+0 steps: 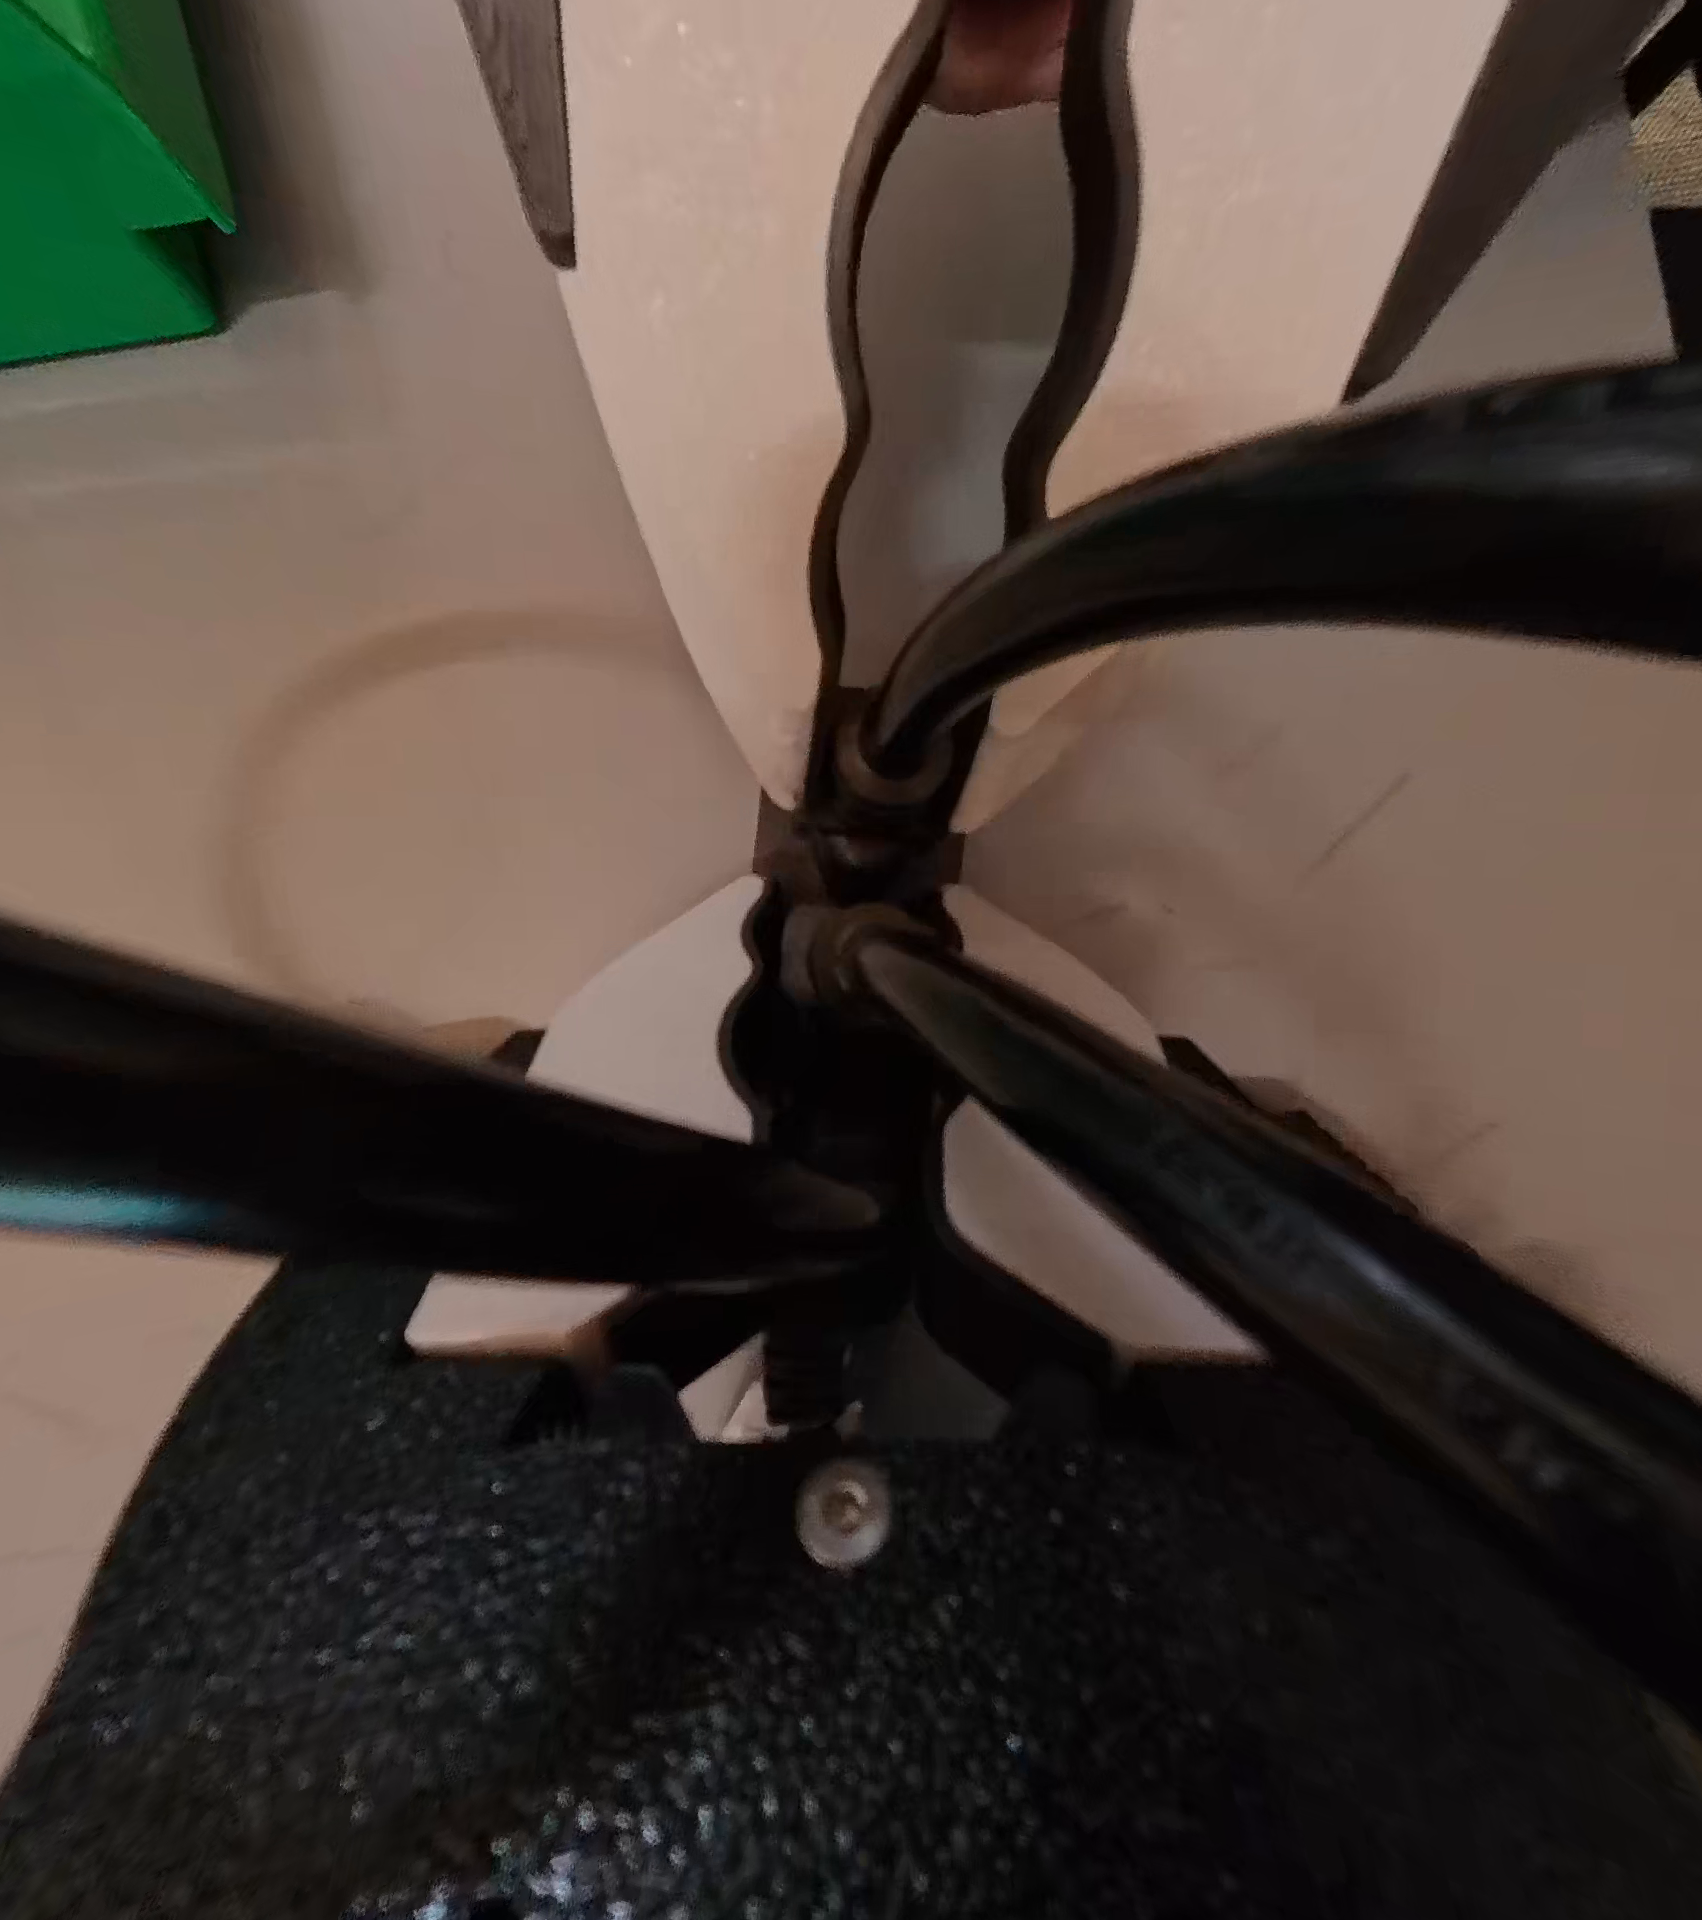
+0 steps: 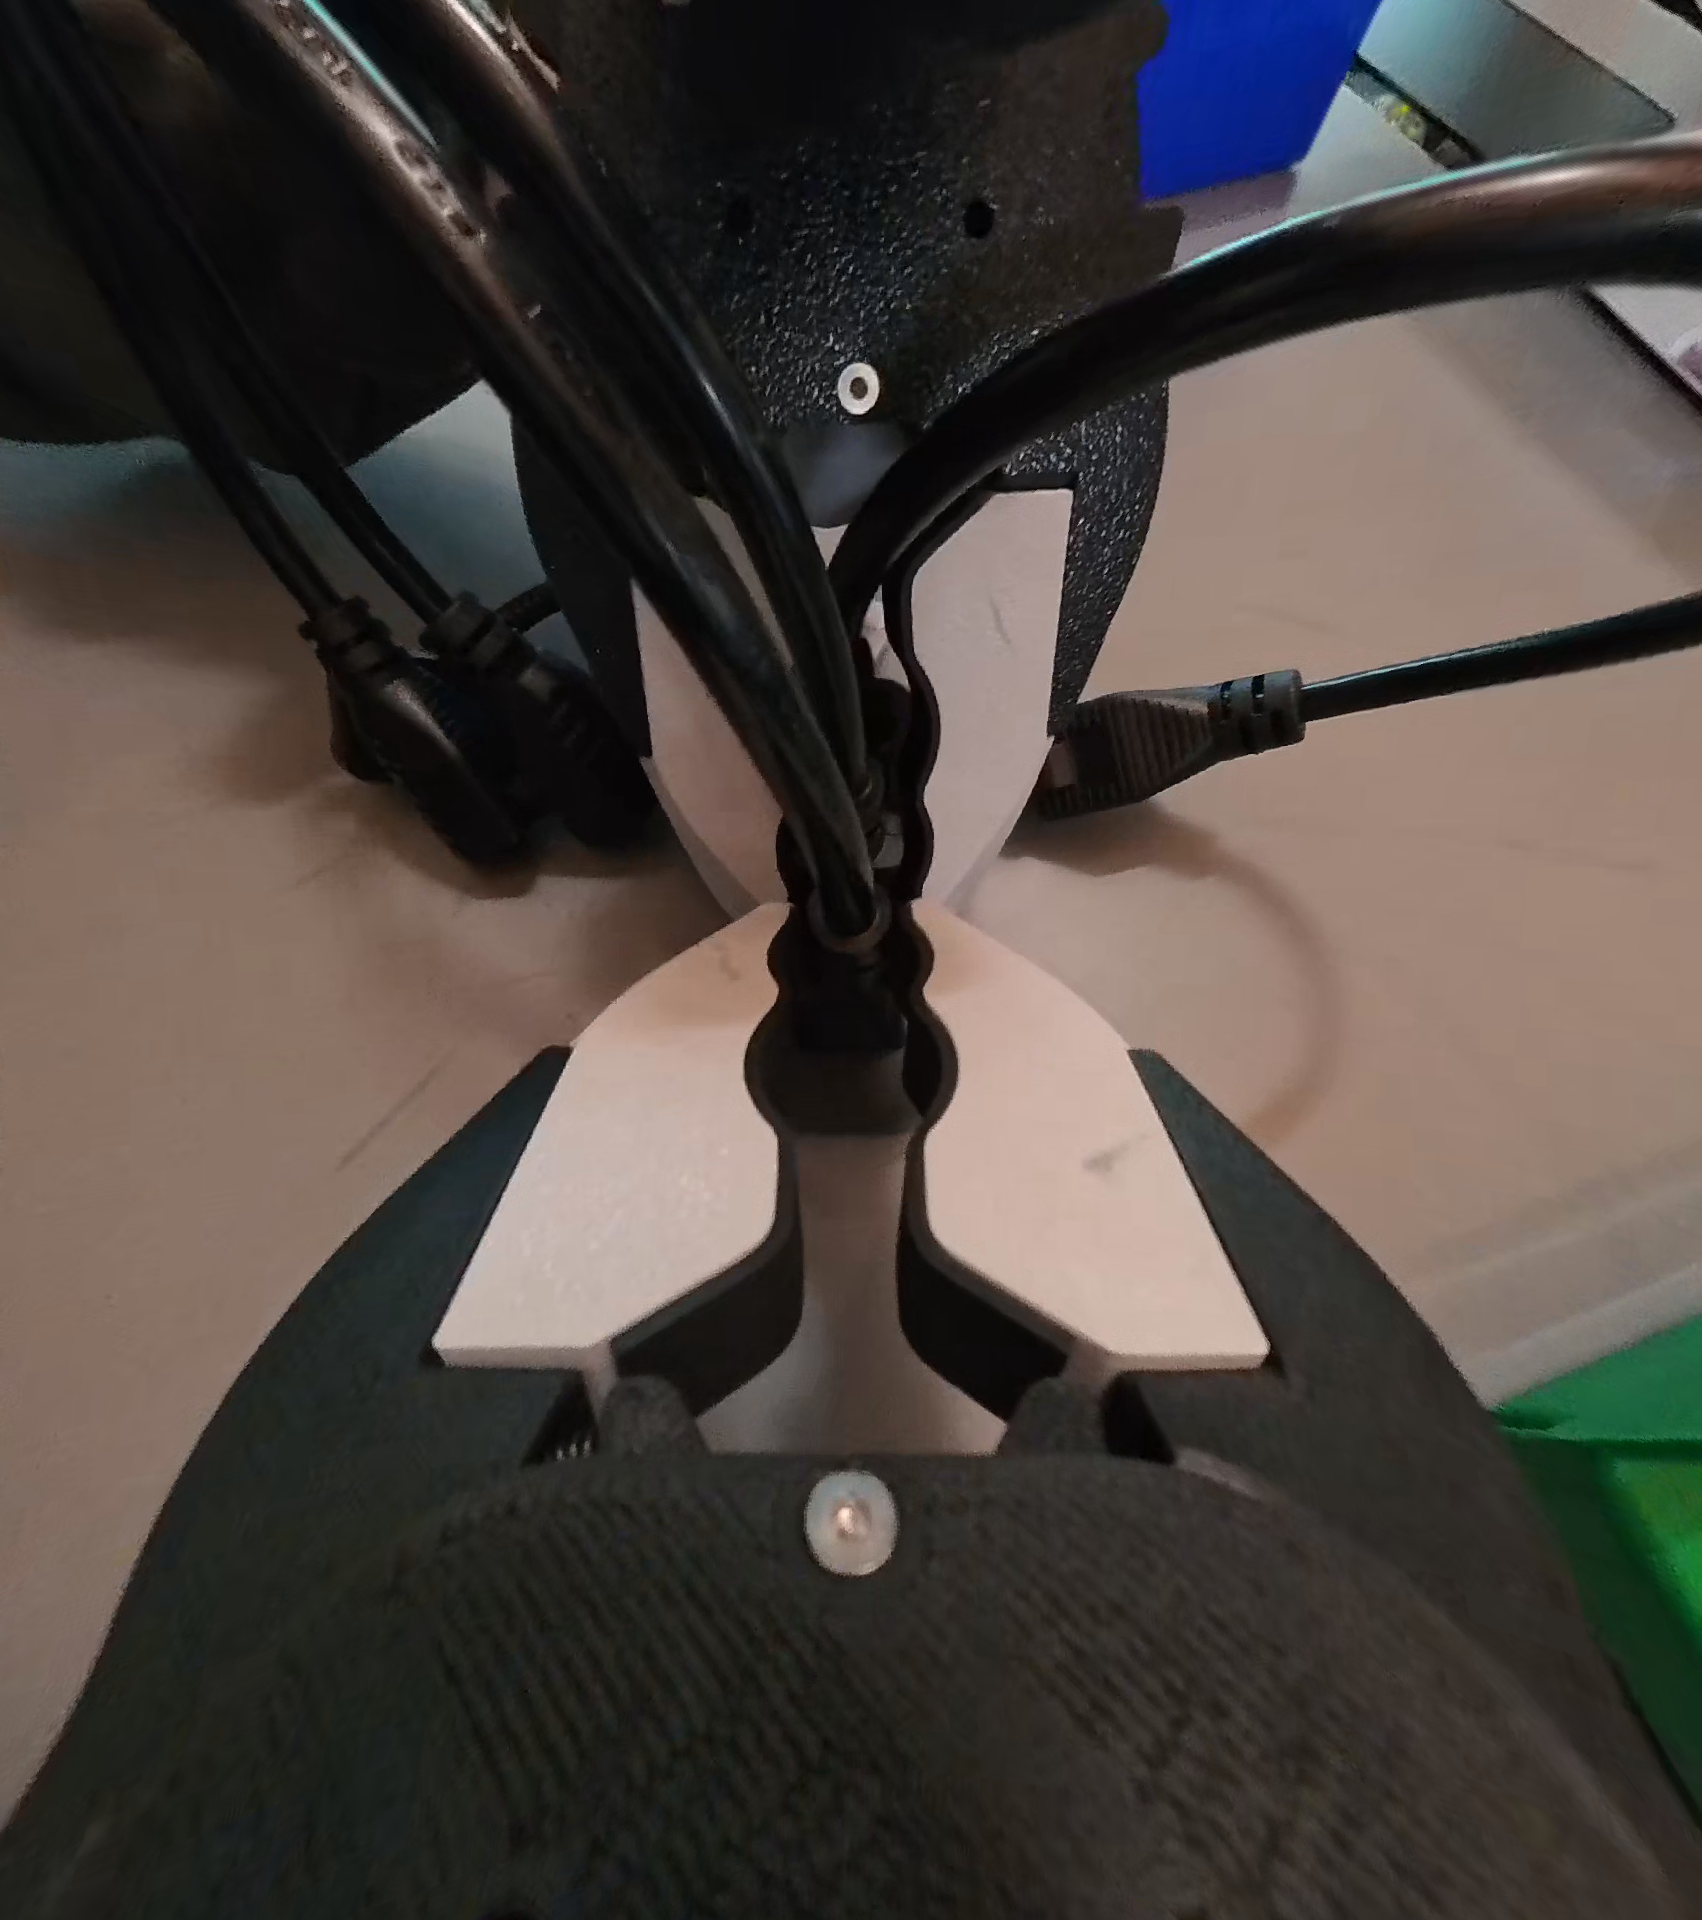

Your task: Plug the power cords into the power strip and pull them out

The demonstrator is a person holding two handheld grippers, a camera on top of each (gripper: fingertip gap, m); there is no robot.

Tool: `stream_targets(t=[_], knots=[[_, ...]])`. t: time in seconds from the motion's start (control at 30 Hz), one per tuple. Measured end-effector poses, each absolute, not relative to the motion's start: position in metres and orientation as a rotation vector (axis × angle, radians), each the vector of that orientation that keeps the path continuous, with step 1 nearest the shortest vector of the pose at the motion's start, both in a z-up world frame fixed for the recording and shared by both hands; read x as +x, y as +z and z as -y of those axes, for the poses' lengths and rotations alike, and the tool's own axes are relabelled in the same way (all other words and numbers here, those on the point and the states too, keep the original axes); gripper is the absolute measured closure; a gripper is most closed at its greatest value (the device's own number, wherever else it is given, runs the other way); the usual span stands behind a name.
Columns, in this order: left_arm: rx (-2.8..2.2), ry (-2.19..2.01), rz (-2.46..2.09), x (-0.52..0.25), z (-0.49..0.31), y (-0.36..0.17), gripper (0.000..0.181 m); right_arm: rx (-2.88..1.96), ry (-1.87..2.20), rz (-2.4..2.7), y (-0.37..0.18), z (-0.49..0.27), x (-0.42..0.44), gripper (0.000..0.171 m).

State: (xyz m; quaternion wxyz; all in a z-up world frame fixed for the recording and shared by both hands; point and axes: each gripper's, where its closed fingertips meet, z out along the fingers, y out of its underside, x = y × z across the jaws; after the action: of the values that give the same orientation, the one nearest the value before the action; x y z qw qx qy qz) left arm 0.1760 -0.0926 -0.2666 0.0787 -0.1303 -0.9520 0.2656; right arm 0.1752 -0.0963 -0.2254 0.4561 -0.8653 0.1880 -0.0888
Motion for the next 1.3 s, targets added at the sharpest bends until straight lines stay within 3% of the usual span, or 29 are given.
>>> stream_targets(t=[0.03, 0.73, 1.3], knots=[[-0.383, 0.787, 2.856, 0.1766, 0.0923, -0.2667, 0.156, -2.122, -0.225, -0.471, -0.2253, 0.0955, 0.1762, 0.156], [-0.263, 0.784, 2.955, 0.1779, 0.0904, -0.2671, 0.155, -2.271, -0.338, -0.503, -0.2235, 0.0928, 0.1793, 0.156], [-0.189, 0.784, 2.991, 0.1815, 0.0891, -0.2673, 0.155, -2.036, -0.258, -0.461, -0.2202, 0.0894, 0.1835, 0.156]])
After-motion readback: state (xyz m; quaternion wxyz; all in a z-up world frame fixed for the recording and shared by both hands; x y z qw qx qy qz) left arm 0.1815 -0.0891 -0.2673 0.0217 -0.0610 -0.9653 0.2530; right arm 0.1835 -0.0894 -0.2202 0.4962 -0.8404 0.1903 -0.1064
